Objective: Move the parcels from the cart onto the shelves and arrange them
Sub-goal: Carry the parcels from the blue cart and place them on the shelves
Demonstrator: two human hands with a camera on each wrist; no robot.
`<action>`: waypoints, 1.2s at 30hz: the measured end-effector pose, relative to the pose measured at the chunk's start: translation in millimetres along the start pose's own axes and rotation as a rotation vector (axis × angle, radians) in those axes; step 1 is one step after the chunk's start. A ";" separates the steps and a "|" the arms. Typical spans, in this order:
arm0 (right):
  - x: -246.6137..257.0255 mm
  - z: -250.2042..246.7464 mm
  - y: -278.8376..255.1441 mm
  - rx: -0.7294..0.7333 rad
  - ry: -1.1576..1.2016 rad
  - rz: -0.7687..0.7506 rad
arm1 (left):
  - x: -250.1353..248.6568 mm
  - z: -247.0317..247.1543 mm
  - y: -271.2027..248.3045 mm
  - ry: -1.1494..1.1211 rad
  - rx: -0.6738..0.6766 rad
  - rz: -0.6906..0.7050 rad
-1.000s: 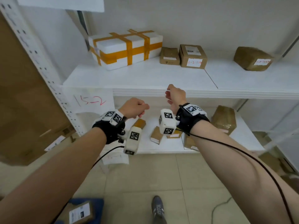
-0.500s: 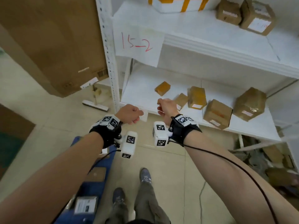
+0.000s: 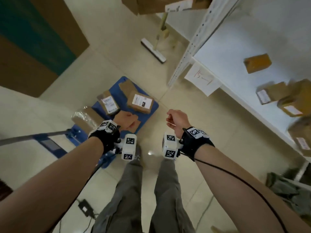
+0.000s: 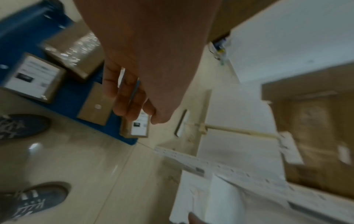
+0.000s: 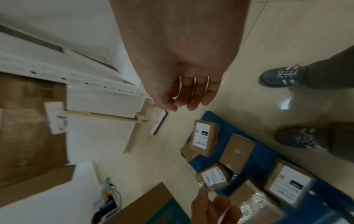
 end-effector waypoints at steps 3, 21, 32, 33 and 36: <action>-35.4 28.4 24.8 0.037 -0.057 0.062 | 58.8 -7.3 24.8 -0.109 -0.041 -0.121; -210.3 175.0 166.0 0.222 -0.306 0.293 | 303.9 20.9 141.1 -0.474 -0.169 -0.488; -302.8 239.3 193.8 0.343 -0.411 0.430 | 415.9 31.7 185.9 -0.583 -0.250 -0.623; -309.1 244.6 199.6 0.350 -0.419 0.439 | 427.2 36.0 194.2 -0.609 -0.283 -0.649; -324.0 258.4 215.9 0.371 -0.467 0.460 | 443.1 46.3 212.8 -0.681 -0.342 -0.672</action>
Point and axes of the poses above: each hand's wrist, its own y-axis towards the middle knuckle, its own z-axis out of the palm, x = y × z, the point moved 6 cm from there along y, towards the middle knuckle, and after that the axes turned 3 degrees about -y, right-handed, at the moved point
